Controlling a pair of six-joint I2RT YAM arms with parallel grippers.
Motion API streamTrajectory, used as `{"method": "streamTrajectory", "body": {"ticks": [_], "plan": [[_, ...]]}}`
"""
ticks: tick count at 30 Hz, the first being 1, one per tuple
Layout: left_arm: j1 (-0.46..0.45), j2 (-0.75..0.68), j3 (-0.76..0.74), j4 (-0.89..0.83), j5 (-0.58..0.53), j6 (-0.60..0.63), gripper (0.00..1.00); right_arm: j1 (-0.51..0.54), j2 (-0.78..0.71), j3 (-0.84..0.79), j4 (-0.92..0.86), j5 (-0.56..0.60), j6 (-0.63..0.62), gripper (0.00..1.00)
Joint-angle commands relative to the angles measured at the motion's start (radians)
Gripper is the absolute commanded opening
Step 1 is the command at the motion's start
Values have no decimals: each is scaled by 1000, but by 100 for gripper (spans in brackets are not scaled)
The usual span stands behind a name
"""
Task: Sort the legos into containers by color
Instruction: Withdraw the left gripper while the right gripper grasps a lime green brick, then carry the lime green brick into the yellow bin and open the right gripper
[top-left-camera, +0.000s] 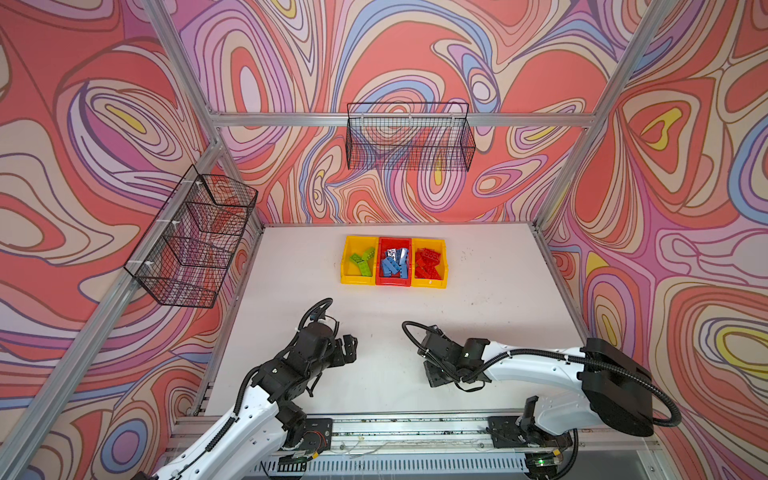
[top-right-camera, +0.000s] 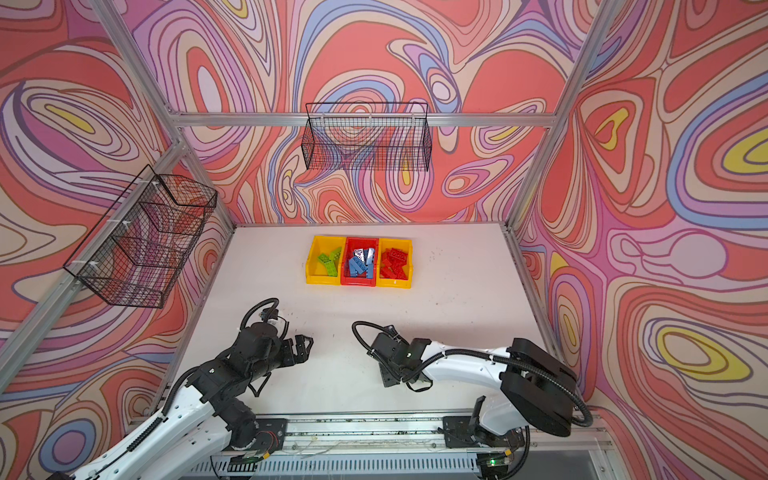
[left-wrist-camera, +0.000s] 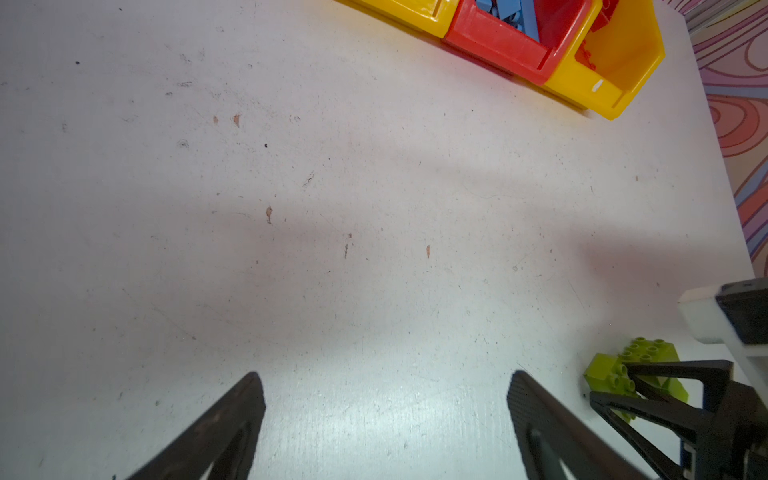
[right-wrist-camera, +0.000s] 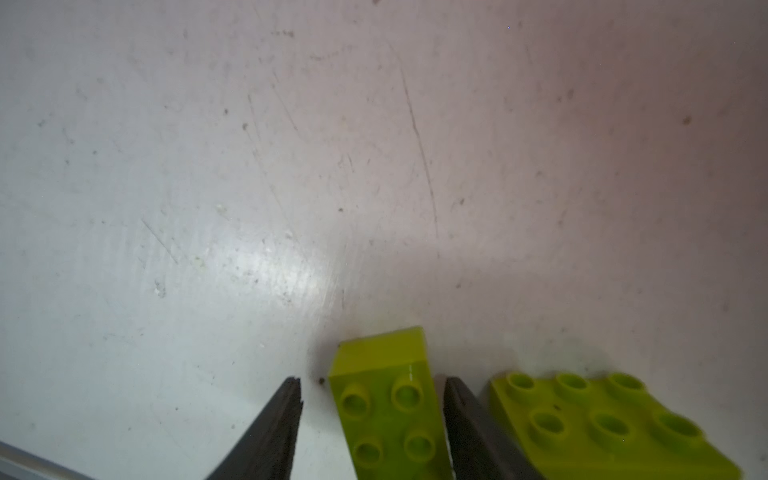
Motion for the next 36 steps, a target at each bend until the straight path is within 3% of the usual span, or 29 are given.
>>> {"method": "streamTrajectory", "body": {"ticks": [1, 6, 14, 22, 28, 36], "plan": [[-4, 2, -4, 9, 6, -10, 94, 4, -15, -23, -12, -15, 7, 51], [-3, 32, 6, 13, 12, -11, 94, 4, 5, -21, 41, -26, 15, 38], [-3, 62, 32, -9, -24, -12, 95, -1, 31, 143, 53, 38, -39, 32], [-1, 152, 35, 40, -32, -6, 99, -170, 272, 579, 146, 6, -230, 29], [5, 223, 64, 72, -32, 5, 100, -264, 622, 1072, 71, -49, -391, 29], [15, 260, 65, 89, -41, 6, 100, -355, 1045, 1645, 8, -142, -470, 30]]}}
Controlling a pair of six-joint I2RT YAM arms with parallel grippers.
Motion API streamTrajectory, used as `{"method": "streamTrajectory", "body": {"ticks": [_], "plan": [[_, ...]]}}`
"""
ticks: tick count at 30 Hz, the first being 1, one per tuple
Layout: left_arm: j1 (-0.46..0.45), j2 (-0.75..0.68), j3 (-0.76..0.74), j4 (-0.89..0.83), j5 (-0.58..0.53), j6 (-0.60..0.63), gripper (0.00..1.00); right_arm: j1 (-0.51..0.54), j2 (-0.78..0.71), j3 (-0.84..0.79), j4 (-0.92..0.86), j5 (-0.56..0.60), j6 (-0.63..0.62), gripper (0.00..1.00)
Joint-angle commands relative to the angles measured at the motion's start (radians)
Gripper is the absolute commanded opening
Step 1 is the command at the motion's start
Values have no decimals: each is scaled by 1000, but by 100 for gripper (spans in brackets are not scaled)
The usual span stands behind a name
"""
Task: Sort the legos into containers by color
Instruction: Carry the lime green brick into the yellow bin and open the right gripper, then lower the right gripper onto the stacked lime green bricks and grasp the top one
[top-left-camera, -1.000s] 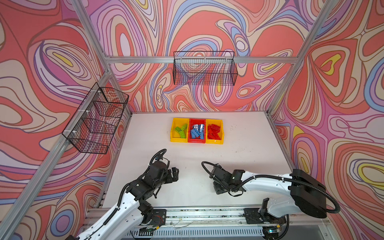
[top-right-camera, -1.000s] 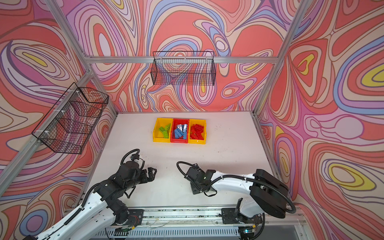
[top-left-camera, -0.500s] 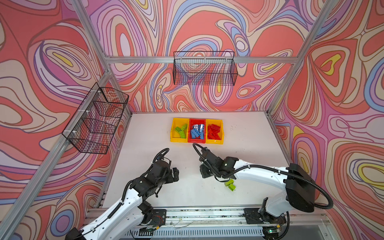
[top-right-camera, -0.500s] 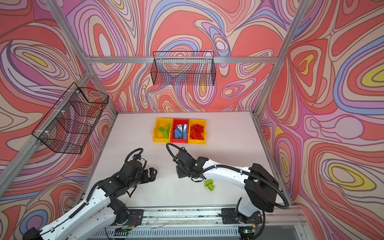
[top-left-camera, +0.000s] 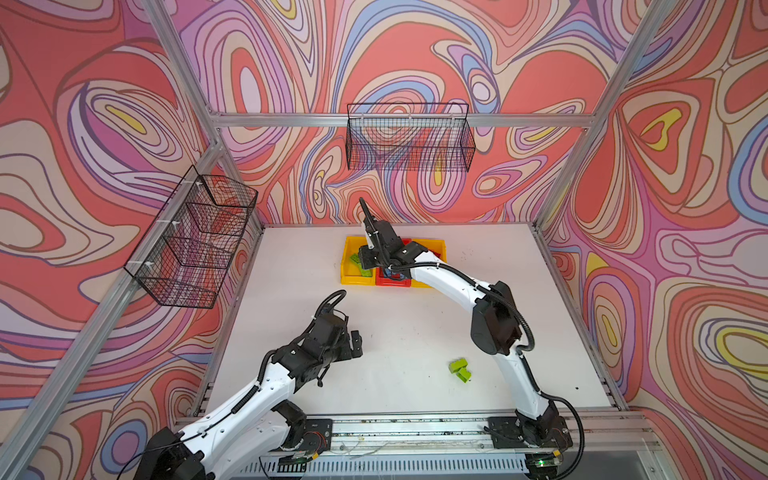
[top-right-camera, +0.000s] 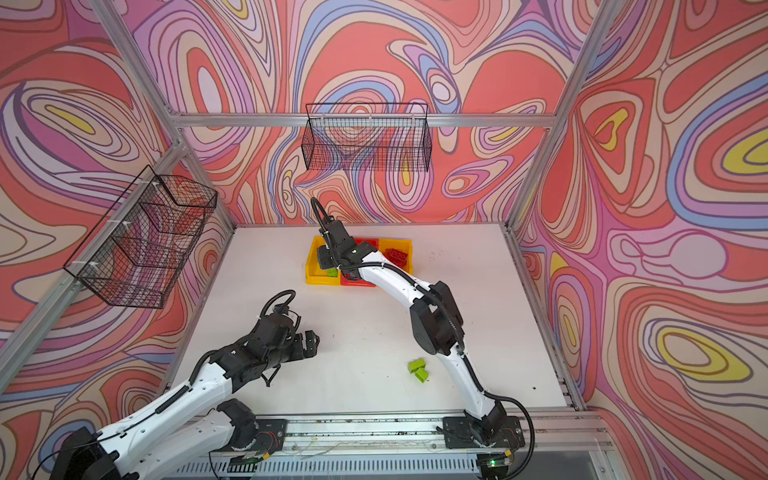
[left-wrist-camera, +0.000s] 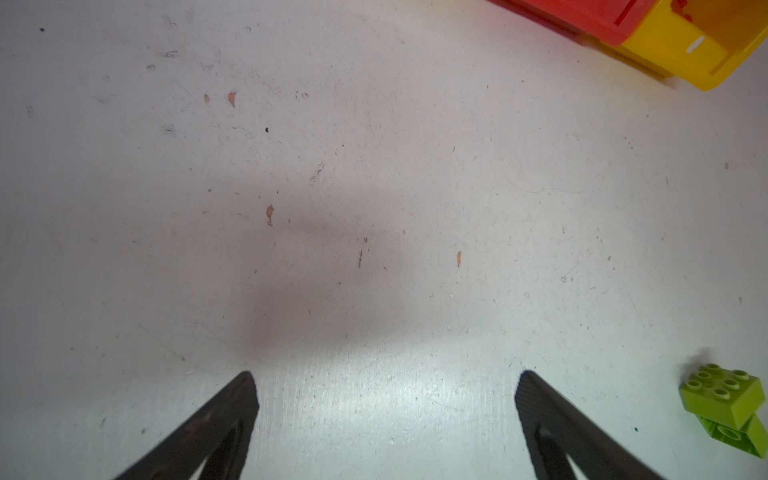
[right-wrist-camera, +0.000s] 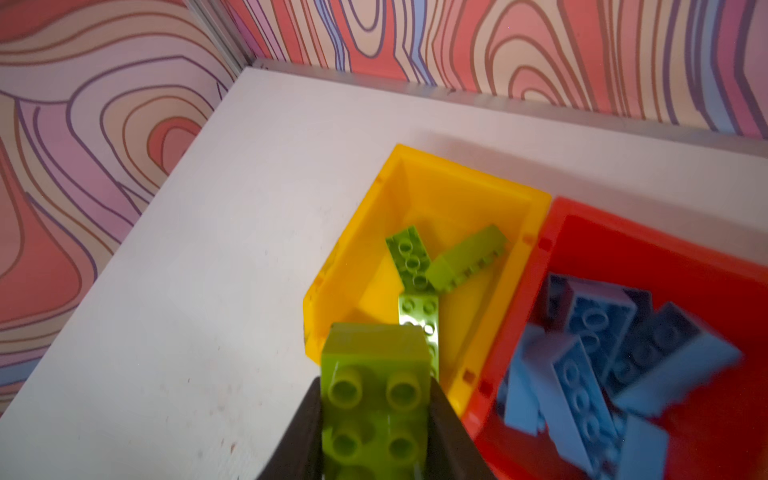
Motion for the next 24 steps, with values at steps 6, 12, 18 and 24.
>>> {"method": "streamTrajectory", "body": {"ticks": [6, 12, 18, 24], "plan": [[19, 11, 72, -25, -40, 8, 100, -51, 210, 215, 64, -96, -94, 43], [26, 14, 86, -28, -35, 14, 100, -55, 140, 148, 136, -122, -112, 78], [27, 13, 73, 15, 3, 6, 100, -55, -53, -36, 129, -77, -75, 81], [26, 19, 45, 94, 87, 11, 100, -56, -410, -521, 120, 81, 28, 81]]}}
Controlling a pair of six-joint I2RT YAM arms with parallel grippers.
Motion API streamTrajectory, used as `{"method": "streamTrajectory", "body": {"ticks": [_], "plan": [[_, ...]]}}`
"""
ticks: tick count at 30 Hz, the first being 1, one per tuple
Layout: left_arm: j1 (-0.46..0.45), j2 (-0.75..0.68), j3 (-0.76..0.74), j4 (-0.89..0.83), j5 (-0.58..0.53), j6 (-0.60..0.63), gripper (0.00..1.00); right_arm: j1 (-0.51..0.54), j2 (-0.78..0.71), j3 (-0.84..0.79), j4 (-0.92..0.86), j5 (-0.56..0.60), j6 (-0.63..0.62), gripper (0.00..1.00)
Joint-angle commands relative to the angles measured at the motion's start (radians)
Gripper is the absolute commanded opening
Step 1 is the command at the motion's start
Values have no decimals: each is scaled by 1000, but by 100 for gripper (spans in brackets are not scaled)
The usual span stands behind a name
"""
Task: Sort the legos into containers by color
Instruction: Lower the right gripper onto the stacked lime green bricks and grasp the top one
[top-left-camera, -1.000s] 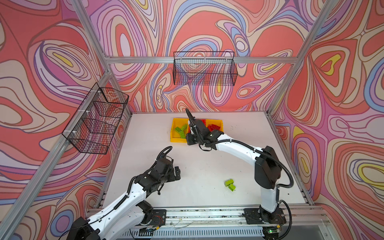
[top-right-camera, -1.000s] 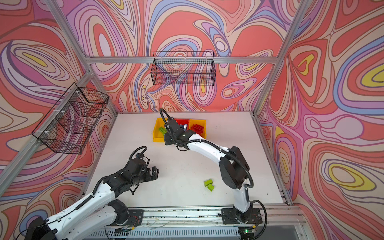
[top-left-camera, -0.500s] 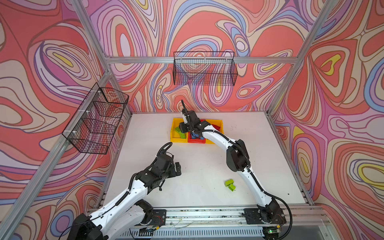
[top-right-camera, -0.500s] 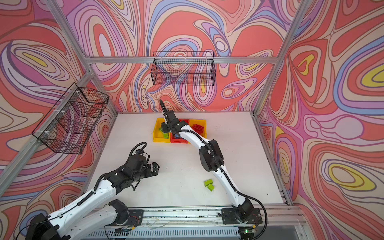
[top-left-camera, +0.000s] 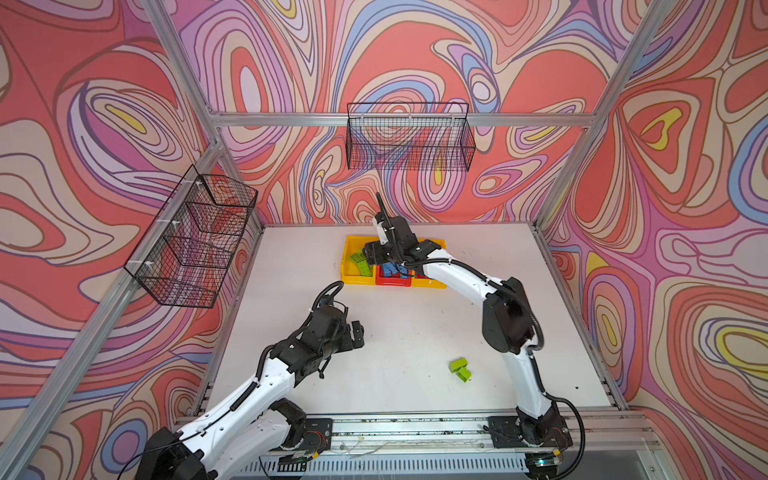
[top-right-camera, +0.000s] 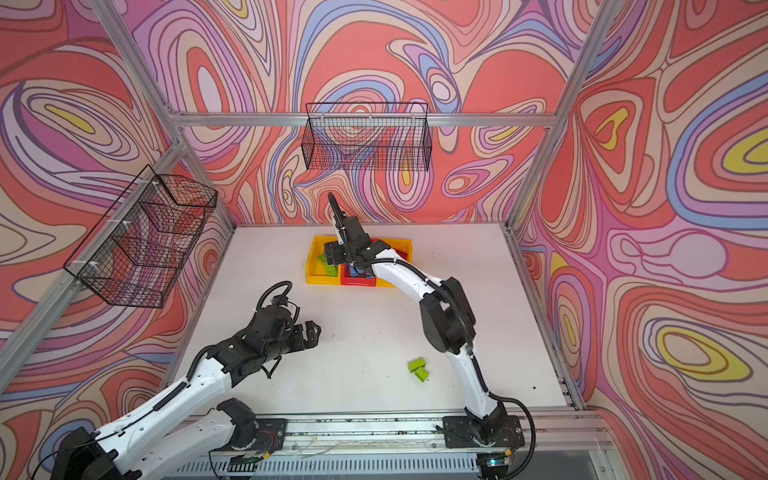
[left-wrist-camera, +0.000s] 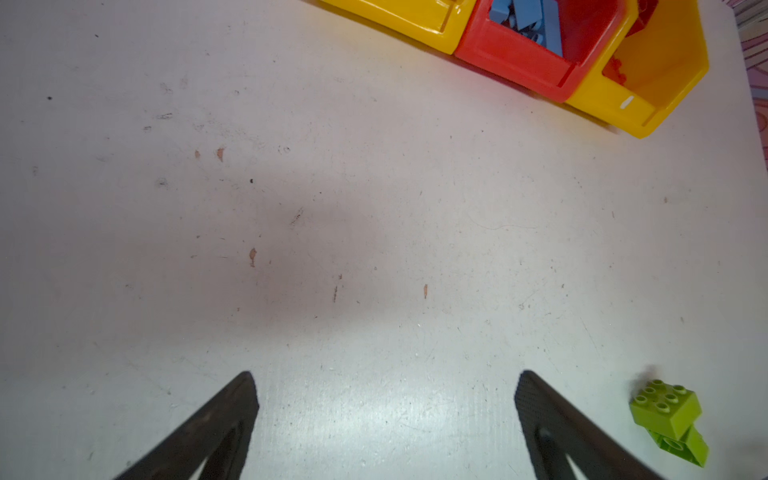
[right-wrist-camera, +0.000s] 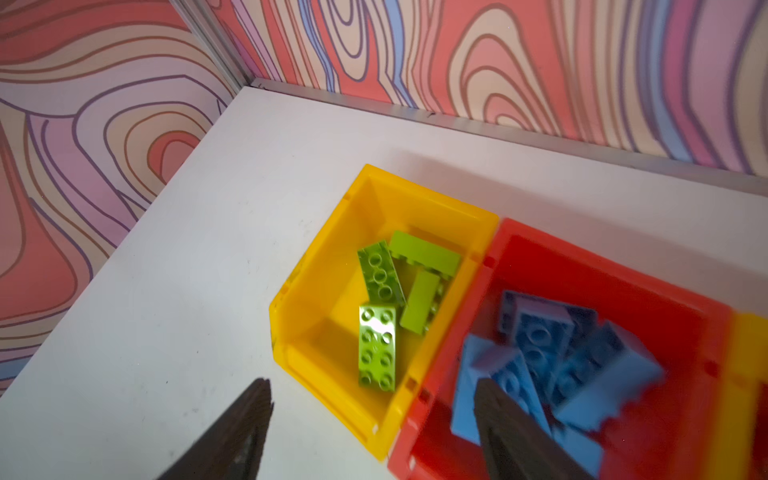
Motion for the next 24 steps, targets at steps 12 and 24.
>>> {"method": "streamTrajectory", "body": {"ticks": [12, 24], "plan": [[-89, 111, -70, 246, 181, -15, 100, 66, -794, -1007, -251, 173, 304, 83], [-273, 105, -64, 227, 46, -64, 100, 220, -887, -1225, -304, 167, 468, 85]]}}
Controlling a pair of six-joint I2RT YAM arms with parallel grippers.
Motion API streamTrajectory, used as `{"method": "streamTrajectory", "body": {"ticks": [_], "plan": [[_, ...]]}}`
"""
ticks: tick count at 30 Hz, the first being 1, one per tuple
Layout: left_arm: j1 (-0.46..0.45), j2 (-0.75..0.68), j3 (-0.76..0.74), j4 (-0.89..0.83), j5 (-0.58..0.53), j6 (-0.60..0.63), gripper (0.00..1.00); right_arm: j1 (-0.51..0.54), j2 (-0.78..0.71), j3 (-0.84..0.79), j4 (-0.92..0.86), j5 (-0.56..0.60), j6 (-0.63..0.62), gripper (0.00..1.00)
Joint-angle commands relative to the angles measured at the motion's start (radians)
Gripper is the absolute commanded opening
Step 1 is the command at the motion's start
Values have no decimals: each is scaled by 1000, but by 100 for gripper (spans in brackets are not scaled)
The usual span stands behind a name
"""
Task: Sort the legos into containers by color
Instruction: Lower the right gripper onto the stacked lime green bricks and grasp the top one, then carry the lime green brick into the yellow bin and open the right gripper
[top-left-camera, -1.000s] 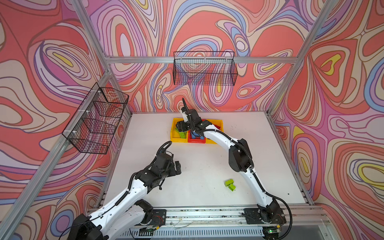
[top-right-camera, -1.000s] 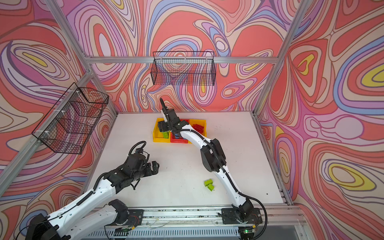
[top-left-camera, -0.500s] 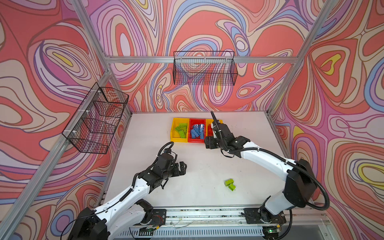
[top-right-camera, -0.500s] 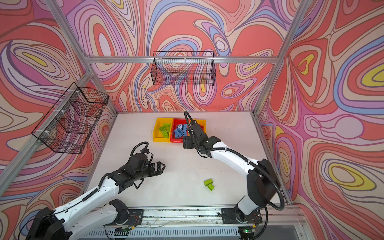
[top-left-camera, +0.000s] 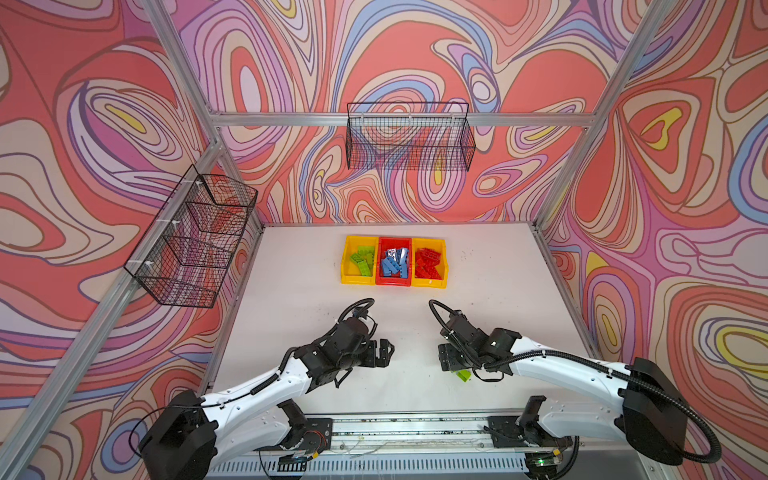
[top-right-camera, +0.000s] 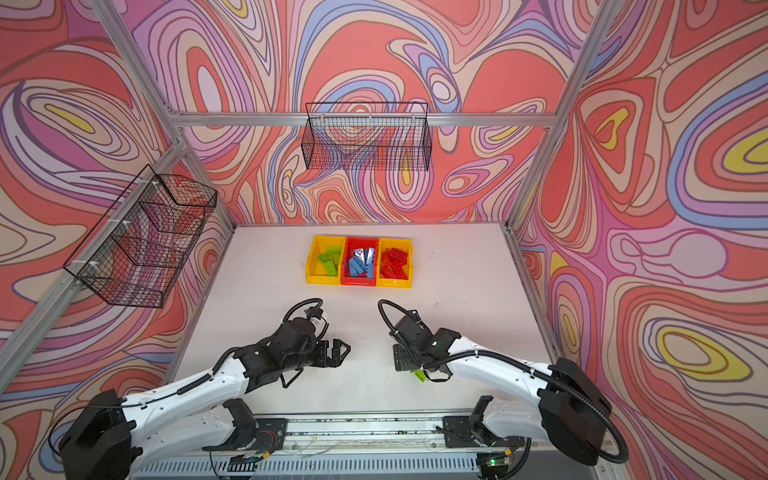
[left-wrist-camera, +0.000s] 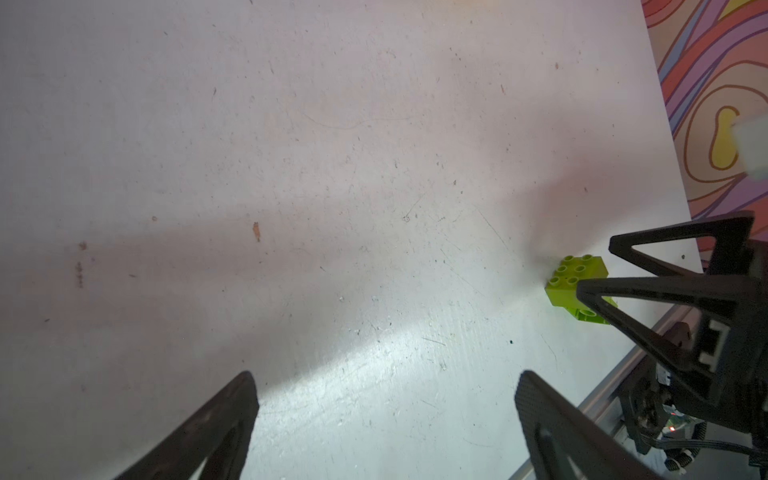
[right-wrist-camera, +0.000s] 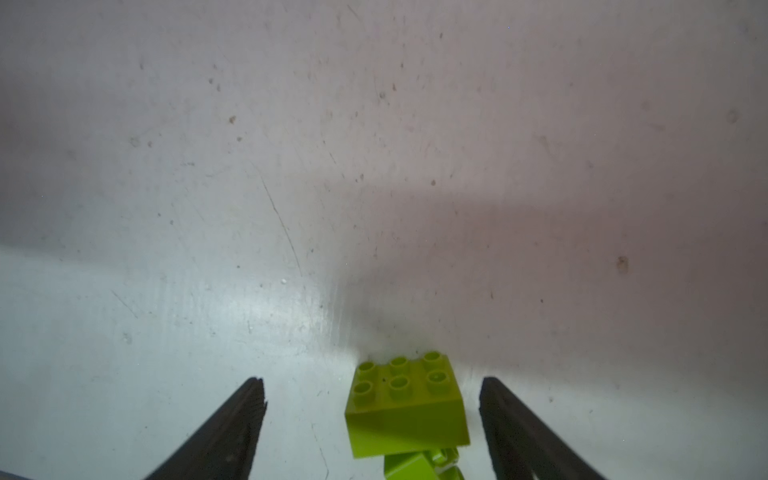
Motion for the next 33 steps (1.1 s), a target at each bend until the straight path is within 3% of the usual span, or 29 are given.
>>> {"method": "streamTrajectory", "body": {"ticks": [1, 13, 22, 33], "plan": [[-15, -33, -1, -8, -61, -30, 100, 17, -6, -33, -14, 11, 62, 85], [-21, -108, -30, -70, -115, -32, 100, 22, 37, -46, 46, 25, 33, 82], [-19, -165, -54, -110, -158, -34, 100, 23, 93, -19, 51, 12, 20, 52], [-20, -178, -66, -174, -209, -38, 100, 23, 164, 180, 103, 29, -34, 44]]}}
